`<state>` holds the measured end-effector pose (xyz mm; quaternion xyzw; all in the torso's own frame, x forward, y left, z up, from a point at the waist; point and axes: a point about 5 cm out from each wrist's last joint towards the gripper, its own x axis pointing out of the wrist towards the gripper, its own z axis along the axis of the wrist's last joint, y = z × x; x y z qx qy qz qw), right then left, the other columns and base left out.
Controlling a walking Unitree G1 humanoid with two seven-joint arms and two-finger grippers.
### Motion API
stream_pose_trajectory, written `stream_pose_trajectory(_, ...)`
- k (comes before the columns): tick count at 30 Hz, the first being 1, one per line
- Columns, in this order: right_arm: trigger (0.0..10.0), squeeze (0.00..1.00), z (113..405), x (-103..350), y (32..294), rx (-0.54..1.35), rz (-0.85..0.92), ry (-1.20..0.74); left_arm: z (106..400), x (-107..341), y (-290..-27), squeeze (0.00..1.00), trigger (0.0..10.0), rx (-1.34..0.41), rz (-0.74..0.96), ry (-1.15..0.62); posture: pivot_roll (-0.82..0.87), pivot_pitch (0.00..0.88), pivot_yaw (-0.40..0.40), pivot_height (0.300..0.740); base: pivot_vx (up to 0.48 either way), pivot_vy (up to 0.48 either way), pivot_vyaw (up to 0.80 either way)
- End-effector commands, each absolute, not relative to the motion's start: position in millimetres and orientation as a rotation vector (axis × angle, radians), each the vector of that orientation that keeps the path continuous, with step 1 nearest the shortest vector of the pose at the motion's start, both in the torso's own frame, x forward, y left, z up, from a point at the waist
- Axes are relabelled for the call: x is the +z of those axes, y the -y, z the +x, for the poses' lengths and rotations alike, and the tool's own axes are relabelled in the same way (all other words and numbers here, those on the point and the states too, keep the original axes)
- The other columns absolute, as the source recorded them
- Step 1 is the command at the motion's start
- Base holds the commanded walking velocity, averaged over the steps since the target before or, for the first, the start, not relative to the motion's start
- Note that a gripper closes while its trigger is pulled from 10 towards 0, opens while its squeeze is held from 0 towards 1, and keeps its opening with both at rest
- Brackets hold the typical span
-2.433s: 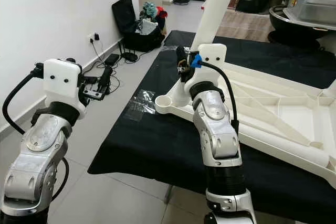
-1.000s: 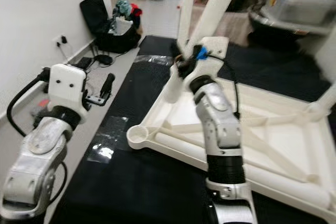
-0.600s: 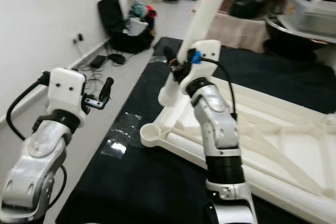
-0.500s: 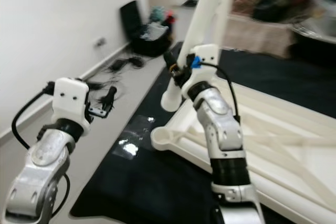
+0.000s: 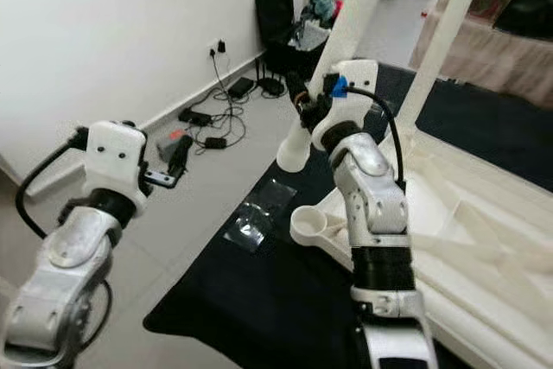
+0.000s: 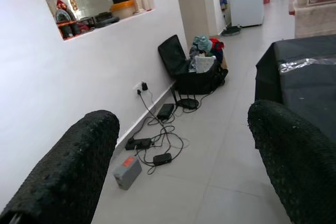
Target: Building children table
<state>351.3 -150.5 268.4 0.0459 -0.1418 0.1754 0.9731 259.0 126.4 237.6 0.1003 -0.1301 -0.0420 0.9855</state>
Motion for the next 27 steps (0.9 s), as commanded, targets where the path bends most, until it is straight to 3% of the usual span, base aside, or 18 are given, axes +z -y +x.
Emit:
stream_pose_trajectory(1,10.0,0.0,351.3,273.8,157.0,0.349,0.104,0.317,258.3,235.4,-125.9,0.0,10.0,-0.088,0.216,0.258,0.06,0.089,-0.059,0.74,0.0,0.0,-0.8)
stream_pose_trajectory(9,10.0,0.0,351.3,271.8,166.8,0.408,0.066,0.312,255.8,221.5,-133.5,0.0,10.0,-0.131,0.18,0.211,0.06,0.092,-0.057,0.74,0.0,0.0,-0.1)
stream_pose_trajectory(12,10.0,0.0,352.1,262.6,179.1,0.393,-0.01,0.291,241.4,199.7,-128.1,0.0,10.0,-0.296,0.114,0.142,0.07,0.101,-0.06,0.74,0.0,0.0,0.0)
stream_pose_trajectory(17,10.0,0.0,349.1,254.5,192.6,0.395,-0.074,0.277,228.1,185.5,-119.7,0.0,10.0,-0.408,0.104,0.091,0.07,0.112,-0.061,0.74,0.0,0.0,0.0)
stream_pose_trajectory(21,10.0,0.0,339.6,252.3,212.4,0.532,-0.018,0.254,217.0,171.8,-113.9,0.0,10.0,-0.474,0.102,0.035,0.06,0.125,-0.051,0.74,0.0,0.0,0.0)
stream_pose_trajectory(27,10.0,0.0,343.8,263.4,221.2,0.636,-0.025,0.264,212.5,167.9,-115.4,0.0,10.0,-0.492,0.099,0.024,0.07,0.143,-0.045,0.74,0.0,0.0,0.0)
